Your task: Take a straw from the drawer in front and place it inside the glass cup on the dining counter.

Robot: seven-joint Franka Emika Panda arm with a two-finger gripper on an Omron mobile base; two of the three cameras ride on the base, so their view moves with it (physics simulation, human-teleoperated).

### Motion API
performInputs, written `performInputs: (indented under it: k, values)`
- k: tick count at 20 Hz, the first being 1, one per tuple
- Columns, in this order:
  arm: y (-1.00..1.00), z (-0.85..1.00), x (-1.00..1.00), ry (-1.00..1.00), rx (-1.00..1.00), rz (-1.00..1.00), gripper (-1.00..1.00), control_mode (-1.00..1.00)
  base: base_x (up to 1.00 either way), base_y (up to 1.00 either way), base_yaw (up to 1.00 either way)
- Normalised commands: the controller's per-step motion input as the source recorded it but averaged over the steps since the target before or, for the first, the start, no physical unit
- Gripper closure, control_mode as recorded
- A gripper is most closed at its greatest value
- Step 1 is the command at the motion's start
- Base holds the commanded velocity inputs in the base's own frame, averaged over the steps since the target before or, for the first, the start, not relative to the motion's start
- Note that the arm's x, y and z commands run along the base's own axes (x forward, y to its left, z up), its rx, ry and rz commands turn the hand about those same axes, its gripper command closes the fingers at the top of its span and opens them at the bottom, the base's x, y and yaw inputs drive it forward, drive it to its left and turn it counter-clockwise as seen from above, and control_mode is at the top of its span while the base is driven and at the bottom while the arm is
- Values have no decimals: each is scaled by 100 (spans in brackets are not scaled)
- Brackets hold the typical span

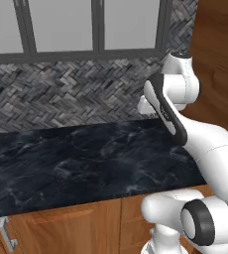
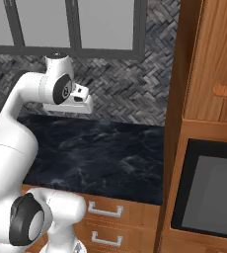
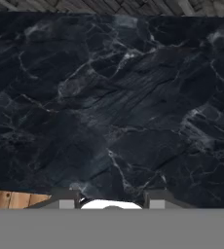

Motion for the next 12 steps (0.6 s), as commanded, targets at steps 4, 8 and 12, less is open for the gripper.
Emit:
performInputs:
  k: [4, 8, 12]
  values:
    - [0, 0, 0, 0, 0, 0, -100, 100, -19, 0, 0]
    - [0, 0, 0, 0, 0, 0, -100, 100, -61, 14, 0]
    - [0, 0, 0, 0, 0, 0, -100, 100, -32, 41, 0]
